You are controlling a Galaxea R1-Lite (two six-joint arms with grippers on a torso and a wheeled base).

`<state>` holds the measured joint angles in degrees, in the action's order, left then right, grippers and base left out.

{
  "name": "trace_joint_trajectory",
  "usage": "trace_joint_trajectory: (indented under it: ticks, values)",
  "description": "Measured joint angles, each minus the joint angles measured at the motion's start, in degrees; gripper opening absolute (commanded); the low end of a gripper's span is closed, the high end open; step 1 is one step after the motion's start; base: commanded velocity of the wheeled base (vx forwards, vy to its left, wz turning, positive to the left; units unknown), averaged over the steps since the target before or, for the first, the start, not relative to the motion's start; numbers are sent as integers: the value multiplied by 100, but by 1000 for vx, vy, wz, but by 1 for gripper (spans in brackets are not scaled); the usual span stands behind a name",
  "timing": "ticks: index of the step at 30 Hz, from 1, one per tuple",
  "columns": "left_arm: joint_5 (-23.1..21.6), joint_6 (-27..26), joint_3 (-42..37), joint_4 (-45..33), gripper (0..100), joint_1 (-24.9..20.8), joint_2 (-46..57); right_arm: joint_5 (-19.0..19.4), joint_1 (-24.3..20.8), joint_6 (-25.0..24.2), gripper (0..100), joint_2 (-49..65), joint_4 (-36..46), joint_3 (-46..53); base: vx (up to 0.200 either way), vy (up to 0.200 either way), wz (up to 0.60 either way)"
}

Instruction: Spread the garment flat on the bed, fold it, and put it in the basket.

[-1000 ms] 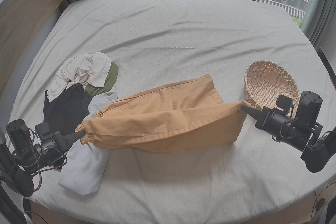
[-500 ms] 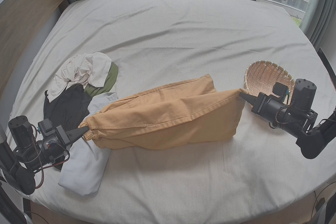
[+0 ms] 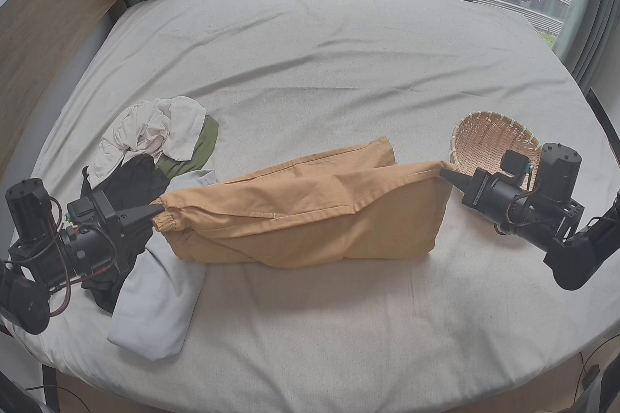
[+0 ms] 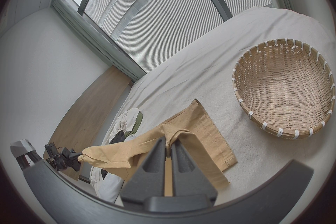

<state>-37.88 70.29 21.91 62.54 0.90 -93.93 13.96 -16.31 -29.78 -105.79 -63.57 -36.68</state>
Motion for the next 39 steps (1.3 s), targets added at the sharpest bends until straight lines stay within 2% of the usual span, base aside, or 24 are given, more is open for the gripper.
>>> trace_joint_trajectory:
  ticks: [3, 16, 39]
  values:
    - [-2, 161, 140, -143, 0, 0, 137, 0, 16, 4, 0, 0, 62, -72, 0, 0, 0]
    - [-2, 185, 116, -306, 0, -5, 261, 0, 22, 17, 0, 15, 172, -204, 0, 0, 0]
    - [33, 46, 91, -490, 0, 48, -127, -11, 85, 33, 0, -94, 1273, -1460, 0, 0, 0]
